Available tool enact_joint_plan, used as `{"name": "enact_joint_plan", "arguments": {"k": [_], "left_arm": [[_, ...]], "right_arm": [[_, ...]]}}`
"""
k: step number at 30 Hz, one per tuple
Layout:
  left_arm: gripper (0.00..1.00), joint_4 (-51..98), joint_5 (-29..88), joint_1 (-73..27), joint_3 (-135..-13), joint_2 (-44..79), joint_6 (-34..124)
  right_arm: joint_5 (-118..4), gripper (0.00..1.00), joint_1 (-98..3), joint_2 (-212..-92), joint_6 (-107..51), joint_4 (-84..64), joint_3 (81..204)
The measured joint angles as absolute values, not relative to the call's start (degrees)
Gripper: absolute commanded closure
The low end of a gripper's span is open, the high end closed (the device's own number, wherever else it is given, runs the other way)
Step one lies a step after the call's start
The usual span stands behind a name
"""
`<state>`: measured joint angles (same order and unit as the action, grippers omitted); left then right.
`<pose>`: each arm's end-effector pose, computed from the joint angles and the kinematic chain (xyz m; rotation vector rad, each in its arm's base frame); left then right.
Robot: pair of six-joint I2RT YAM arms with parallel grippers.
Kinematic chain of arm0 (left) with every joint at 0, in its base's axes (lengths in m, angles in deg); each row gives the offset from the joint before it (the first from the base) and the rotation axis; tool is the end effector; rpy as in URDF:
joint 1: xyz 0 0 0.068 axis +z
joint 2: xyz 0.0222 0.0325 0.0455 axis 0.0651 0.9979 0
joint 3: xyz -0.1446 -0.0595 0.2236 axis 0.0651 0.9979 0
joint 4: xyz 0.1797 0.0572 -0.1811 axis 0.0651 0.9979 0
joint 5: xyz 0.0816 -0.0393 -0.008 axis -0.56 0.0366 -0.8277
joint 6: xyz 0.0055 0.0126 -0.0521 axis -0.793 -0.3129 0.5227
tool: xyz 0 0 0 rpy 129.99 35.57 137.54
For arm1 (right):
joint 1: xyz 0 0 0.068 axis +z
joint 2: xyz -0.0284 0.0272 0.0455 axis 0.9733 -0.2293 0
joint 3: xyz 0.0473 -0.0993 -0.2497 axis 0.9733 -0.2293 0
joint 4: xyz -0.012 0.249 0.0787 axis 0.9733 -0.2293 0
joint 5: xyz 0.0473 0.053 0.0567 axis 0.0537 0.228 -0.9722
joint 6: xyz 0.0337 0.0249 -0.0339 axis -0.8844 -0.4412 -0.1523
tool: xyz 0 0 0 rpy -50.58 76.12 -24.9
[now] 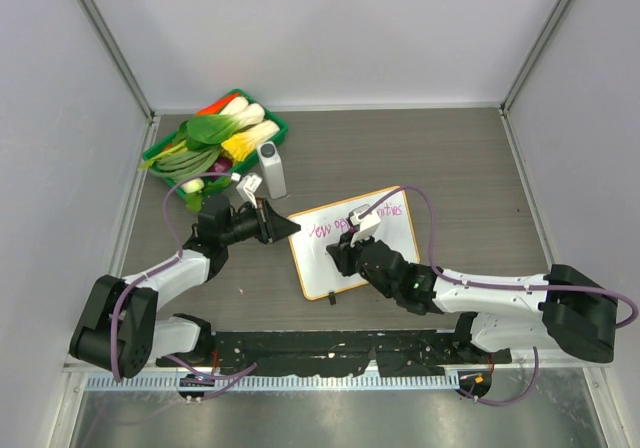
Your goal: Write a sentence on the whiteboard
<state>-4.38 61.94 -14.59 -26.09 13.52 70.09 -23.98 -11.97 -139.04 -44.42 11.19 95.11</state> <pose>0.2235 -0.0984 0.1954 0.2082 2.0029 -1.3014 0.1198 0.2182 0.2139 -0.3878 1.8818 0.6285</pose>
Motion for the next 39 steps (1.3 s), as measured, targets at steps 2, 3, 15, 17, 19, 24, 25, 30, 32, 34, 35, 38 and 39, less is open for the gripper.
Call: {"name": "enact_joint_plan", "arguments": {"k": [2, 3, 15, 17, 19, 24, 25, 30, 32, 34, 35, 38, 39], "left_arm": [[1.00, -4.38, 61.94, -14.57, -26.09, 13.52, 70.11], [1.00, -4.38, 61.94, -14.59, -26.09, 13.52, 70.11], [1.00, -4.34, 61.92, -14.59, -26.09, 13.52, 70.09], [1.00, -4.31, 61.92, -14.59, -26.09, 13.52, 70.09], [1.00, -4.31, 61.92, -14.59, -26.09, 13.52, 70.09], [1.00, -4.27, 61.90, -14.57, -26.09, 13.52, 70.09], [1.00, -4.25, 61.87, -14.57, -26.09, 13.52, 70.09], [1.00, -4.23, 61.85, -14.57, -26.09, 13.52, 70.06], [1.00, -4.23, 61.87, -14.57, -26.09, 13.52, 70.06], [1.00, -4.23, 61.87, -14.57, -26.09, 13.52, 70.06], [1.00, -4.23, 61.87, -14.57, -26.09, 13.52, 70.06], [1.00, -4.23, 61.87, -14.59, -26.09, 13.52, 70.06], [1.00, -4.23, 61.87, -14.59, -26.09, 13.52, 70.06]], "right_arm": [[-24.00, 0.99, -11.97, -139.04, -44.47, 11.17, 95.11], [-24.00, 0.99, -11.97, -139.04, -44.56, 11.15, 95.11], [-24.05, 0.99, -11.90, -138.52, -45.23, 9.25, 94.93], [-24.11, 0.99, -11.88, -138.41, -45.32, 8.92, 94.89], [-24.24, 0.99, -11.82, -138.41, -45.39, 8.79, 94.87], [-24.86, 0.99, -11.49, -138.15, -46.02, 8.63, 94.06], [-24.94, 0.99, -11.40, -138.13, -46.28, 8.63, 93.90], [-25.10, 0.98, -11.05, -138.13, -46.85, 8.63, 93.51], [-25.07, 0.99, -11.05, -138.13, -46.85, 8.63, 93.51], [-24.96, 0.99, -11.01, -138.15, -46.85, 8.65, 93.51], [-24.83, 0.99, -10.94, -138.15, -46.85, 8.65, 93.51], [-24.42, 0.99, -10.90, -138.15, -46.83, 8.65, 93.53], [-24.20, 0.99, -10.85, -138.15, -46.81, 8.61, 93.62]]}}
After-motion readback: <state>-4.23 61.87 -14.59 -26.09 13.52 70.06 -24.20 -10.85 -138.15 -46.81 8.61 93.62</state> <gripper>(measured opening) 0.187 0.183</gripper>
